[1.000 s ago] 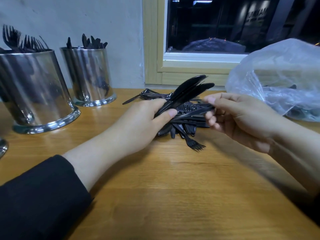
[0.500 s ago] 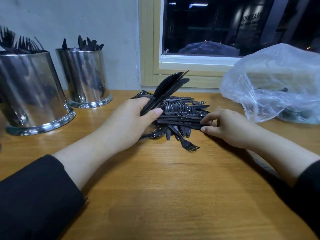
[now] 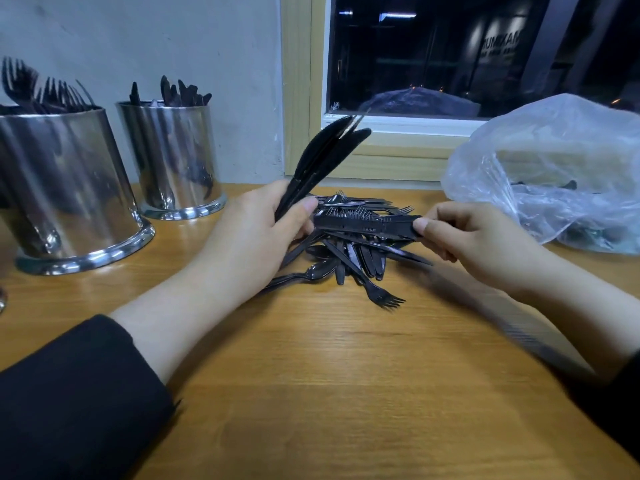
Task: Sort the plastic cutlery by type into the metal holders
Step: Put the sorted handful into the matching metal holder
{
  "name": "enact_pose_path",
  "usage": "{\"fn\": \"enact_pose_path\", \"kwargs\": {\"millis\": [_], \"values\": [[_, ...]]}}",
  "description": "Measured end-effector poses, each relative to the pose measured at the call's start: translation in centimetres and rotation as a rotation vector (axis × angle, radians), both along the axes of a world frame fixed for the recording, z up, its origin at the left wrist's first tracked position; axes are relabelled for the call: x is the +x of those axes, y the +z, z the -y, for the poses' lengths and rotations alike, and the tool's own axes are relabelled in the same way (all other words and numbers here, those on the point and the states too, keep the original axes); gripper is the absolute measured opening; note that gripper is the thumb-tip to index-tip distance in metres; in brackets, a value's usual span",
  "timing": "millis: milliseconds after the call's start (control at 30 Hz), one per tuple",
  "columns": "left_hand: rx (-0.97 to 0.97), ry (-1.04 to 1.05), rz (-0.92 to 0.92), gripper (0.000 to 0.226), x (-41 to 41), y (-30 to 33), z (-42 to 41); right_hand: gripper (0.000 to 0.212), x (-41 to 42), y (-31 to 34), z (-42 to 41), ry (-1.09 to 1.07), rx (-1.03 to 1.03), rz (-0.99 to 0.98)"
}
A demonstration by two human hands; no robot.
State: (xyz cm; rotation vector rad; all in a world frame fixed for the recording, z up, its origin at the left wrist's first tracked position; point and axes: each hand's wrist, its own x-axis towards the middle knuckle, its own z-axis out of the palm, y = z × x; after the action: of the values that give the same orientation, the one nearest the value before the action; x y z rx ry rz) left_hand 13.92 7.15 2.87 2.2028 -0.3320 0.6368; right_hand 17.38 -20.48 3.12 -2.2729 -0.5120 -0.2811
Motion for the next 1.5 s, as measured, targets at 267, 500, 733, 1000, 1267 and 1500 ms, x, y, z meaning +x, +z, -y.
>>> {"fn": "enact_pose_path", "kwargs": {"millis": [267,500,733,1000,1267,1500], "values": [[0.239,-0.069,-0.006,0.026,-0.4,-0.2,1.1,0.027,-1.4,-0.3,-2.4,0.311,0.487,-0.432],[0.197,-0.127,-0.139,0.022,-0.3,-0.5,1.1,0.043,0.1,-0.6,-1.0,-0.035,0.176,-0.077],[0.158,-0.017,-0.157,0.035,0.3,-0.7,0.6,0.028,2.5,-2.4,0.3,-0.148,-0.345,0.014],[0.057,0.014,-0.146,0.039,-0.3,0.0,0.7,0.016,2.5,-2.6,-0.1,-0.180,-0.417,0.102],[-0.045,0.082,0.028,0.036,-0.4,0.4,0.4,0.007,0.5,-0.5,-0.2,0.043,-0.287,0.289],[0.206,-0.056,-0.179,0.035,-0.3,-0.1,0.9,0.018,-0.6,-0.9,-2.1,0.164,-0.080,0.316]]}}
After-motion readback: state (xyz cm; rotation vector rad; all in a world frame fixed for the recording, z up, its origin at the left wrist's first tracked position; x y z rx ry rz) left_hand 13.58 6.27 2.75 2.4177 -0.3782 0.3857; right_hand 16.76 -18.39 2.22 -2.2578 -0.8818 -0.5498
